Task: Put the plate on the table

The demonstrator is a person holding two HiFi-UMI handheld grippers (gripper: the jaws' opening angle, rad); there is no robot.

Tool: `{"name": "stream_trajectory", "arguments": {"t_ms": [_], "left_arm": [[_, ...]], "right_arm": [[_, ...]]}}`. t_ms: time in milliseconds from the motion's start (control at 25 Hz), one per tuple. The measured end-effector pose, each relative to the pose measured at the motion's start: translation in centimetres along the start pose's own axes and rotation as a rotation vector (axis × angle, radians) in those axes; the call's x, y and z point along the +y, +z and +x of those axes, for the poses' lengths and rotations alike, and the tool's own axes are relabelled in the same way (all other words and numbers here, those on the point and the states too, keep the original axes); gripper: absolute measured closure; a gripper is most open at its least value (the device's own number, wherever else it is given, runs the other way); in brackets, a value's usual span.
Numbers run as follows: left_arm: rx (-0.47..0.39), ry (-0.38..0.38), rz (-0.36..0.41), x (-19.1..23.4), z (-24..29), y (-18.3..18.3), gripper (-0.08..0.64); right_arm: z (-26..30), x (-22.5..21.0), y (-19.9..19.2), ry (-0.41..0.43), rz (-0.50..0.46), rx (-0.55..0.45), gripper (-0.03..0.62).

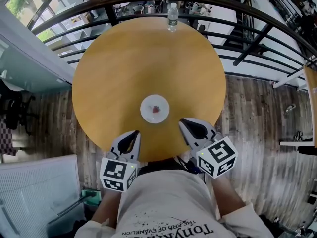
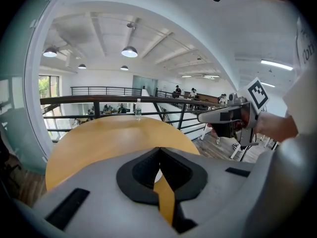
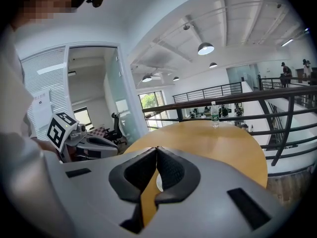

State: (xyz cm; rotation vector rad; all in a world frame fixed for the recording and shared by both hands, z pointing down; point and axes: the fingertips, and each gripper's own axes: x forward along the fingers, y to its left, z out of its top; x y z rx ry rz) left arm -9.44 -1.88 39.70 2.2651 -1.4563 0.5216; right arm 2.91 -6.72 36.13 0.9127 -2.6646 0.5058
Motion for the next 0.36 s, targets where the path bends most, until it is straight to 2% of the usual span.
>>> {"name": "stream_trajectory", "arguments": {"t_ms": [360], "left_arm": [[-0.005,0.009,-0.013,0.52,-0.38,-0.17,0.535]], "right_arm": [[0.11,0.44,0.31,0.01,-0.002,-0.013,0.566]]}}
